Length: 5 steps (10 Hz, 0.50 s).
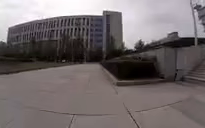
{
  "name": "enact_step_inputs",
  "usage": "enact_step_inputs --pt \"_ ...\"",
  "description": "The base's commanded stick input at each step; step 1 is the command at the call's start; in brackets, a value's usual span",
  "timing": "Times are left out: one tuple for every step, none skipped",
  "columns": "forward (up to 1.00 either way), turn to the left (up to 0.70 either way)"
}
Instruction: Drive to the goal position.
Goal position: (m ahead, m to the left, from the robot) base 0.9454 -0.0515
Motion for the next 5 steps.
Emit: enact_step_inputs --pt "1.00 -0.15" --pt "1.00 0.00" --pt "1.00 0.00" --pt "1.00 -0.03" --pt "1.00 -0.16"
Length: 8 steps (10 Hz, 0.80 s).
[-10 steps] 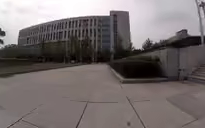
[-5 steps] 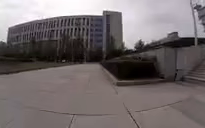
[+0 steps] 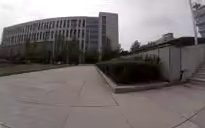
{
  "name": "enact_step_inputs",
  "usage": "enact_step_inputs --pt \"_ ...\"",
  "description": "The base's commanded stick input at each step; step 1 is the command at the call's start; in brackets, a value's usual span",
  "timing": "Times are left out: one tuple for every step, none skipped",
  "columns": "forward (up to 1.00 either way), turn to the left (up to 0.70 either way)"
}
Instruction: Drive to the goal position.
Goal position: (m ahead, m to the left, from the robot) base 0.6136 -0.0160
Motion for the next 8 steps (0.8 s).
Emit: enact_step_inputs --pt "1.00 -0.14" --pt "1.00 0.00" --pt "1.00 0.00" --pt "1.00 0.00" --pt "1.00 0.00" --pt "1.00 0.01" --pt "1.00 0.35" --pt "1.00 0.13"
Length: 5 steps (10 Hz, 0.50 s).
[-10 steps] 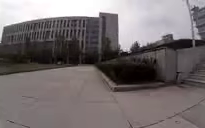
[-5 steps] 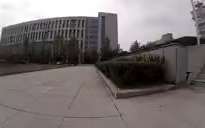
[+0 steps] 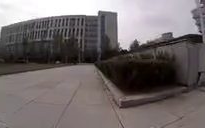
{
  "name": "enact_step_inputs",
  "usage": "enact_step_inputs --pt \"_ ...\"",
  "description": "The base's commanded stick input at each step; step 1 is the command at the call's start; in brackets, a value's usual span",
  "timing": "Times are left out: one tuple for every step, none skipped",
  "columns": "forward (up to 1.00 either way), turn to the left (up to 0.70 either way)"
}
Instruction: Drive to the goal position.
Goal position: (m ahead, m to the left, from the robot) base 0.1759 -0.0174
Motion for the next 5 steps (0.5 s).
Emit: enact_step_inputs --pt "1.00 0.00" --pt "1.00 0.16" --pt "1.00 0.39" --pt "1.00 0.00" --pt "1.00 0.00"
